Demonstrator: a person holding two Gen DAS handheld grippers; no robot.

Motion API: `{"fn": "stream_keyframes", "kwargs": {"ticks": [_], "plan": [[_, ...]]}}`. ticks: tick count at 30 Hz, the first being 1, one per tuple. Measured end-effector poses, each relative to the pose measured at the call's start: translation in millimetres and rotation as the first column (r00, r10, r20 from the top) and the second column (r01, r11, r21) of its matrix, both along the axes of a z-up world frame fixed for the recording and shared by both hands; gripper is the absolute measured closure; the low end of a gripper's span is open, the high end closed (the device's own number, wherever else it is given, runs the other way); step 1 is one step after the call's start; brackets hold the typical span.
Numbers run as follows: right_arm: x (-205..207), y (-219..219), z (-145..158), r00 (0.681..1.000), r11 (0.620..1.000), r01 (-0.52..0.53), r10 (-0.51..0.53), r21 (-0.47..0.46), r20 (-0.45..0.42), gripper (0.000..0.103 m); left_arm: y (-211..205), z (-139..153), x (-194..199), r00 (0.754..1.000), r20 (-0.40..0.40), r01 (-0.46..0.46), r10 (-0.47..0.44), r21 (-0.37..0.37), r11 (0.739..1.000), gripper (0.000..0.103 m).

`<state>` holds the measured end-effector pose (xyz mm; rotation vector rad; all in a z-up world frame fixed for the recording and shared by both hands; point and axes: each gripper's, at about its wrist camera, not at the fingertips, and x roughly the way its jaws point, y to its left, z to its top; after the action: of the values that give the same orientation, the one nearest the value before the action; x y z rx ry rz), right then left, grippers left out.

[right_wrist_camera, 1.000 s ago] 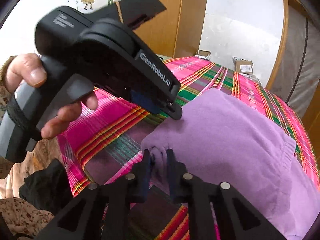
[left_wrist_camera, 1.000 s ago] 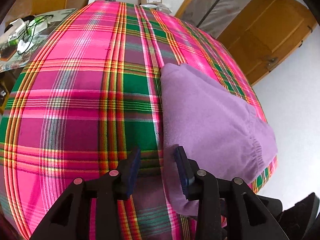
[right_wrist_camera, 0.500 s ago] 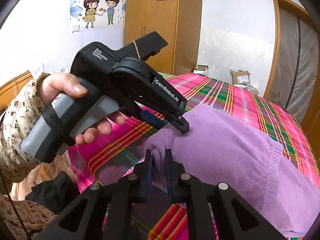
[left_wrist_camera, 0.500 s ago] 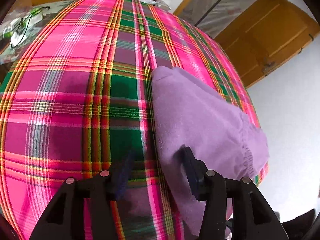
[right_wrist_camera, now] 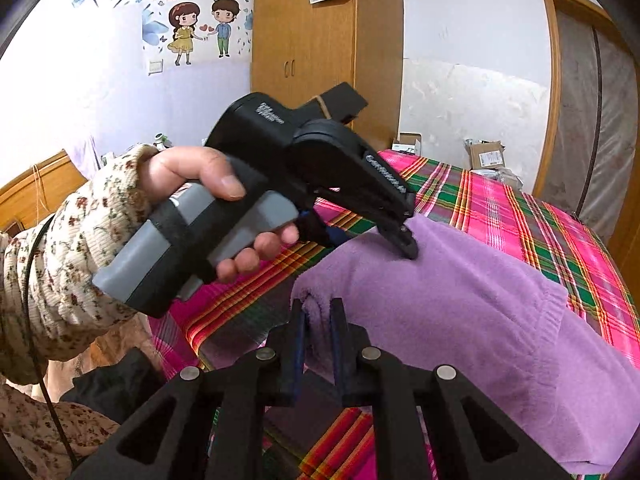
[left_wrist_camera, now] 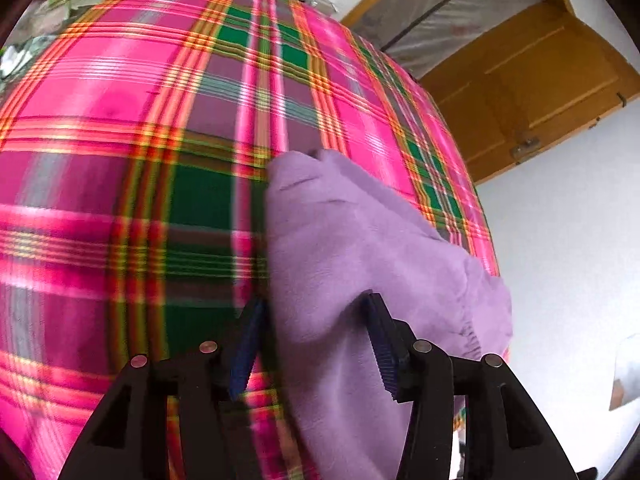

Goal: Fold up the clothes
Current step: 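Grasp the sweater edge with the right gripper while the left gripper grasps beside it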

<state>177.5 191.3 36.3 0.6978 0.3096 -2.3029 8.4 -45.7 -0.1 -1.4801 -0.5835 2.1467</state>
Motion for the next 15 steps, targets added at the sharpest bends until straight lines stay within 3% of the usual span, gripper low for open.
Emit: {"fn": "stream_keyframes", "kwargs": {"ticks": [4, 8, 10, 15], "plan": [[-1.6, -0.8, 0.2, 1.0, 1.0, -0.006, 0.006, 0.006, 0.007, 0.091, 7.1, -2.2, -6.1, 1.0, -0.012, 0.028, -0.027, 0.032, 0.999, 0.052], [-2.3, -4.1, 1.0, 1.0, 1.0, -0.013, 0.013, 0.015, 0.019, 0.091, 4.2, -5.0, -6.2, 0.999, -0.019, 0.033, -0.033, 0.043, 0.999, 0.08], [-4.5, -5.7, 0.3, 1.0, 1.0, -0.017, 0.017, 0.018, 0.025, 0.091, 5.4, -5.0, -8.4, 0.999, -0.037, 0.041, -0.039, 0.052, 0.998, 0.087], [-5.4, -13.8, 2.0, 0.999, 0.999, -0.028, 0.027, 0.027, 0.027, 0.092, 1.2, -5.5, -14.4, 0.998, -0.049, 0.034, -0.03, 0.079, 0.996, 0.091]]}}
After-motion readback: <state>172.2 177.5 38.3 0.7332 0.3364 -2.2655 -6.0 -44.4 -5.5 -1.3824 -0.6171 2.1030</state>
